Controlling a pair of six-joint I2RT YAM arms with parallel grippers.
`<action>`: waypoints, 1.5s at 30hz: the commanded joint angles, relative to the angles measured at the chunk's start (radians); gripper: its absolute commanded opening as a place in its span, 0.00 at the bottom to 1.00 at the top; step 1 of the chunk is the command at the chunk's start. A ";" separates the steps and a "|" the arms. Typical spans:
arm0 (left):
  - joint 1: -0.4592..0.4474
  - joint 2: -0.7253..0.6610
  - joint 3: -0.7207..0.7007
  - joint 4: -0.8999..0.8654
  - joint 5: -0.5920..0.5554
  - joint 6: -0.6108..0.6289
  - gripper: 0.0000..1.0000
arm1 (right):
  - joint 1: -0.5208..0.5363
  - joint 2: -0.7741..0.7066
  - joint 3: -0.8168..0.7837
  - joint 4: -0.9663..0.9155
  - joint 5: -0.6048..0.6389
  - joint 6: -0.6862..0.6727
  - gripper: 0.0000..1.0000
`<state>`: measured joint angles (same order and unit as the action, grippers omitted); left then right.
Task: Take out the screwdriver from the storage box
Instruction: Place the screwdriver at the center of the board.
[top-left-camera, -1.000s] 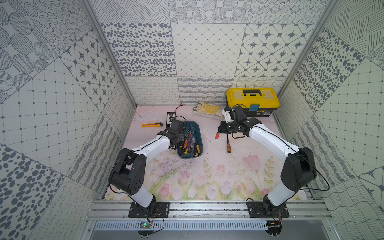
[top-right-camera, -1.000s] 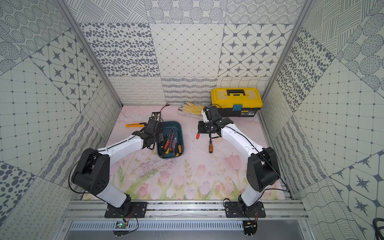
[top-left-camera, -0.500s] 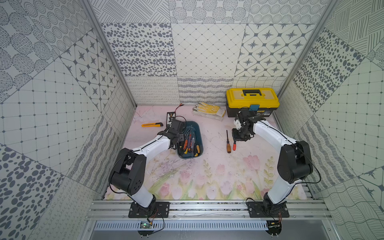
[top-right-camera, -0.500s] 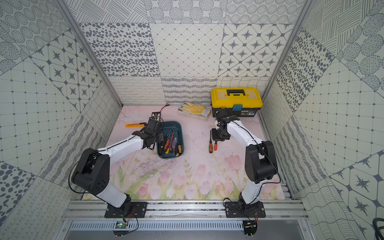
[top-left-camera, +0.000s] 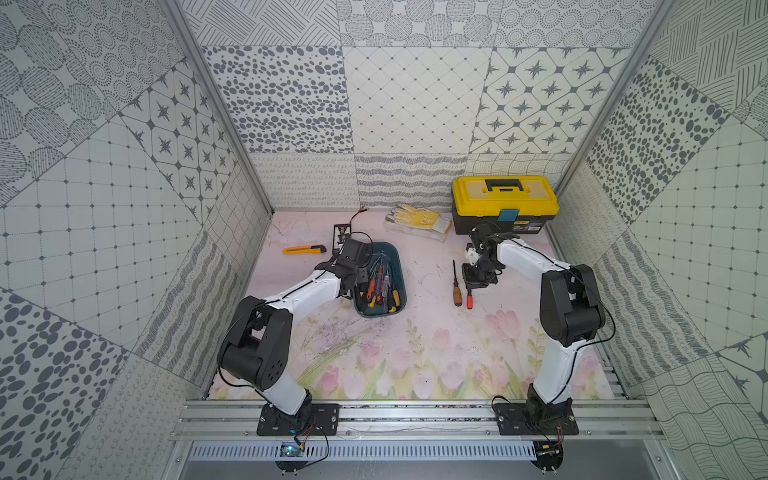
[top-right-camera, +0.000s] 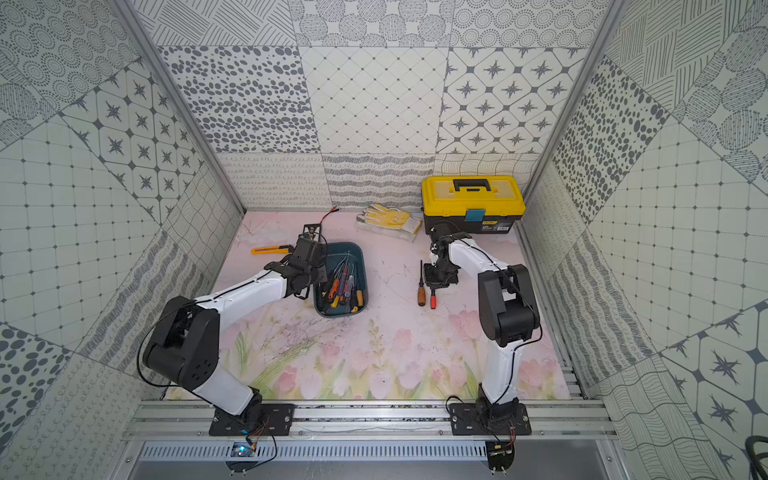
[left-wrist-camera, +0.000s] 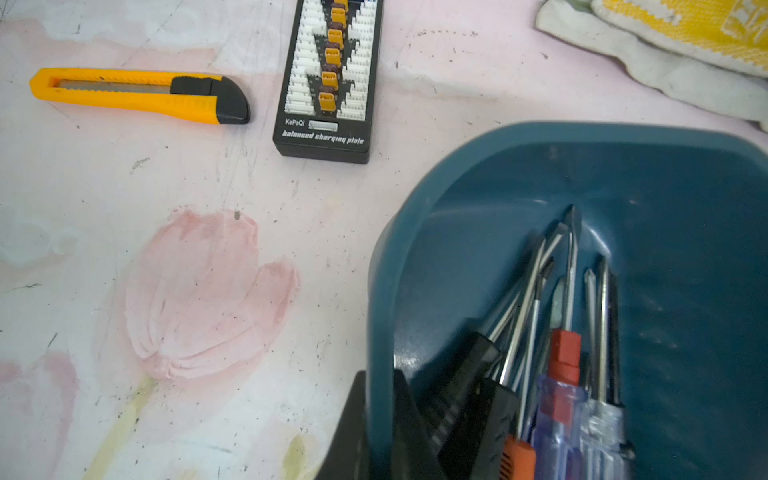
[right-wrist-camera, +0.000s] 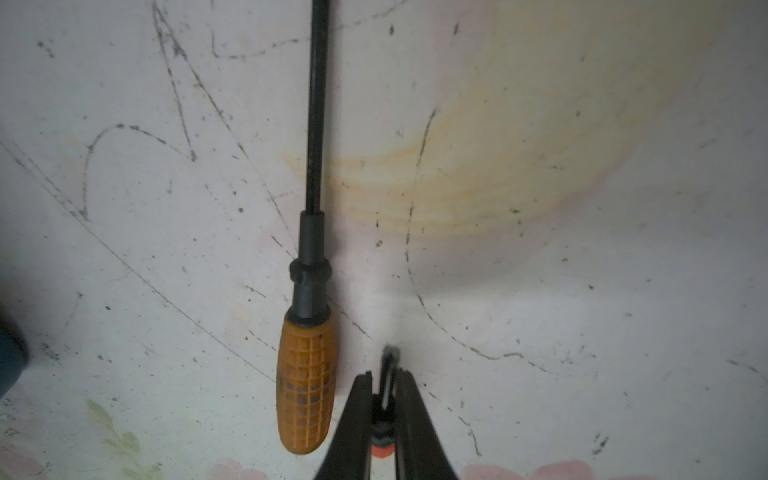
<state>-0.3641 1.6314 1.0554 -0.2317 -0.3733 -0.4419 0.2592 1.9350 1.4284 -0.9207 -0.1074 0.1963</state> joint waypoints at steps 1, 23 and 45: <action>0.004 0.002 0.021 0.061 -0.036 0.014 0.00 | -0.007 0.041 0.024 0.034 0.004 -0.011 0.00; 0.004 0.001 0.047 0.046 -0.047 0.028 0.00 | -0.031 0.097 0.027 0.147 -0.034 0.050 0.14; 0.004 -0.008 0.045 0.041 -0.032 0.028 0.00 | 0.004 -0.189 -0.083 0.251 0.078 0.065 0.32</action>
<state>-0.3641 1.6352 1.0832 -0.2535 -0.3721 -0.4217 0.2455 1.8290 1.3567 -0.7345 -0.0628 0.2562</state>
